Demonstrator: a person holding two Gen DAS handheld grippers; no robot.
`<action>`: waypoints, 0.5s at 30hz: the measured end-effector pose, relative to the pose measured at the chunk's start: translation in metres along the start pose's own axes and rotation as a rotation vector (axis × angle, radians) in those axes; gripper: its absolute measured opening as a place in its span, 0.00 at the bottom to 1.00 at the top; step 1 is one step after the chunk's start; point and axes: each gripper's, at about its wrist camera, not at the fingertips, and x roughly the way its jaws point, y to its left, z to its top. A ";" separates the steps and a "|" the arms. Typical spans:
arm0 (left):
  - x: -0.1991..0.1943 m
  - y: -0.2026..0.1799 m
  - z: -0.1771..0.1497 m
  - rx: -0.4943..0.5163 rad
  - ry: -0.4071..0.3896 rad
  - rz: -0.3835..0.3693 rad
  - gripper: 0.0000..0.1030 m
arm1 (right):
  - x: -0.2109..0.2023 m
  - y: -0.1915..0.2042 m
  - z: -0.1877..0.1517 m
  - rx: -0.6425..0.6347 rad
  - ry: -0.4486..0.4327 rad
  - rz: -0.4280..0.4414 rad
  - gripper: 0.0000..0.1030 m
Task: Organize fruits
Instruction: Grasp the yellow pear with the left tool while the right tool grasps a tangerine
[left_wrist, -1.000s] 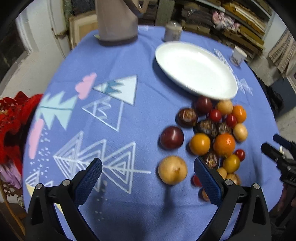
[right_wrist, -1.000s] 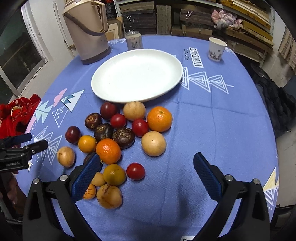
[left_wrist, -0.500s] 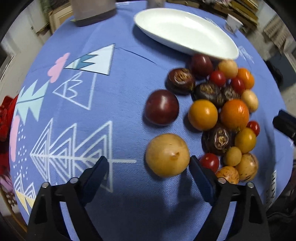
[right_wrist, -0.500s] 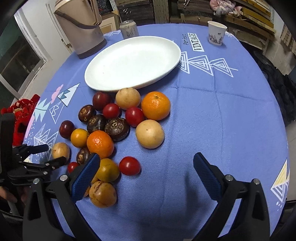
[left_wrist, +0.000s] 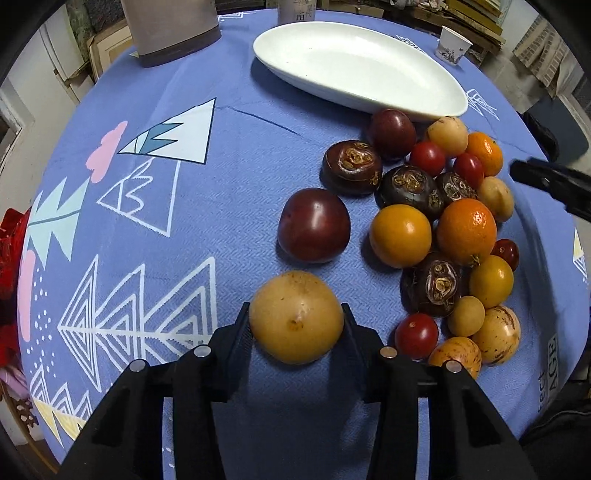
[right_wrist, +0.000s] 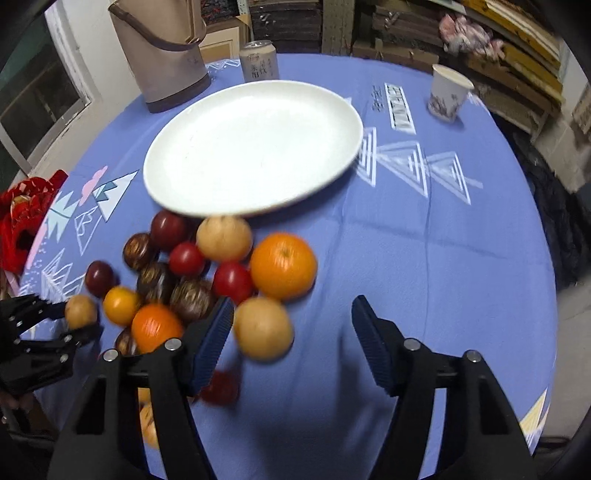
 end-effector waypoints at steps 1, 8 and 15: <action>-0.002 0.000 -0.003 -0.011 -0.004 -0.008 0.45 | 0.006 0.000 0.003 -0.011 0.014 0.002 0.50; -0.010 0.015 -0.020 -0.027 -0.031 -0.018 0.45 | 0.035 -0.004 0.020 0.015 0.044 0.076 0.43; -0.016 0.009 -0.028 -0.053 -0.035 -0.018 0.45 | 0.056 -0.015 0.029 0.074 0.094 0.133 0.44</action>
